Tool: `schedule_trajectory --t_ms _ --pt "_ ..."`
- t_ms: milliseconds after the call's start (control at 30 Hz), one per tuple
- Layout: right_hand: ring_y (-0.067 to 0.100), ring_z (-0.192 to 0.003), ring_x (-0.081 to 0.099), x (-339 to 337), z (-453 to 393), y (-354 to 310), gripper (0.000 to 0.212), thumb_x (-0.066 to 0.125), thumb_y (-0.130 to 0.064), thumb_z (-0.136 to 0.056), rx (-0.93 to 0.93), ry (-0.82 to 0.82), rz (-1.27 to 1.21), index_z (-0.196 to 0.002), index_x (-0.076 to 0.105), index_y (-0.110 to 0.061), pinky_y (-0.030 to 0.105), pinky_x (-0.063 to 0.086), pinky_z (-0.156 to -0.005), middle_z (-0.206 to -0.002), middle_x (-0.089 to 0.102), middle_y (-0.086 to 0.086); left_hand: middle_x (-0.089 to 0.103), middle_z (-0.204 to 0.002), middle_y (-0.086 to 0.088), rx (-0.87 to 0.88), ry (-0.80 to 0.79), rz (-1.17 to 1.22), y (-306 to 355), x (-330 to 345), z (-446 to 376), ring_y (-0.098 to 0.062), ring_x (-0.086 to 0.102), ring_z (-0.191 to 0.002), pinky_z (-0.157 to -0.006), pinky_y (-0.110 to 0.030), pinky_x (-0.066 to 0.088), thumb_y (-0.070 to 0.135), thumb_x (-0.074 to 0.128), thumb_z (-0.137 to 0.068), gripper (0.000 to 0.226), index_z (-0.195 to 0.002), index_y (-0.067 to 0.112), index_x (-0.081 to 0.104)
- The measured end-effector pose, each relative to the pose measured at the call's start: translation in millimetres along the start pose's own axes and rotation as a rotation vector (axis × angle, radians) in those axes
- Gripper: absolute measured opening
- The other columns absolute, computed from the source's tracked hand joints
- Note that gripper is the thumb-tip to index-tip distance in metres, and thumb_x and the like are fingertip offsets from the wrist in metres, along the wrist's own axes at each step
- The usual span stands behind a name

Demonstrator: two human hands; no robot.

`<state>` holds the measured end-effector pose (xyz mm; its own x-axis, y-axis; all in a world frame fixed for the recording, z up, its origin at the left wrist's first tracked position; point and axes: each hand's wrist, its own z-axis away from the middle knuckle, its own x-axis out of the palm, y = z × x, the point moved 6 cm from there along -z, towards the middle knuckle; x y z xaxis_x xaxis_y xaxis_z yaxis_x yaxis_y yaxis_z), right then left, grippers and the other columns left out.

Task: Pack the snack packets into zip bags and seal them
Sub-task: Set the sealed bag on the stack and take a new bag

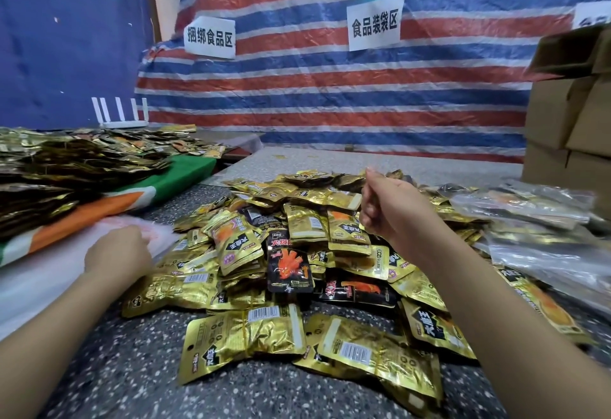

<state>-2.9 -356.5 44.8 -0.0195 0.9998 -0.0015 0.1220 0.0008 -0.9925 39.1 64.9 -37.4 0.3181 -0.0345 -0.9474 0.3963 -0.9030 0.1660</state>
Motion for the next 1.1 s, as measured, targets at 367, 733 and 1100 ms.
schedule_trajectory --t_ms 367,733,1100 --pt "0.014 -0.046 0.048 0.4 -1.2 1.3 0.047 0.042 -0.042 -0.105 0.006 -0.027 0.031 -0.068 0.050 -0.014 0.022 0.042 -0.044 -0.051 0.046 -0.001 0.065 -0.110 -0.024 -0.081 0.033 0.207 -2.1 -7.7 4.6 -0.037 0.059 -0.103 -0.073 -0.033 0.041 0.010 0.052 -0.094 0.021 -0.107 0.000 0.066" --pt "0.016 -0.046 0.046 4.9 -0.5 -0.7 0.046 0.044 -0.035 -0.105 -0.007 -0.052 0.053 -0.065 0.050 -0.013 0.023 0.041 -0.044 -0.051 0.045 0.001 0.067 -0.073 -0.004 0.278 0.577 0.639 62.0 -98.6 58.6 -0.028 0.058 -0.058 -0.056 -0.034 0.047 0.018 0.055 -0.098 0.024 -0.108 0.008 0.074" --pt "0.017 -0.050 0.057 3.9 1.1 -1.9 0.041 0.044 -0.036 -0.105 0.017 -0.085 0.095 -0.076 0.058 -0.009 0.026 0.045 -0.050 -0.058 0.059 0.004 0.066 -0.074 -0.011 0.569 0.241 1.351 211.8 -104.1 138.9 -0.029 0.059 -0.058 -0.053 -0.055 0.051 0.025 0.048 -0.102 0.024 -0.089 0.034 0.066"
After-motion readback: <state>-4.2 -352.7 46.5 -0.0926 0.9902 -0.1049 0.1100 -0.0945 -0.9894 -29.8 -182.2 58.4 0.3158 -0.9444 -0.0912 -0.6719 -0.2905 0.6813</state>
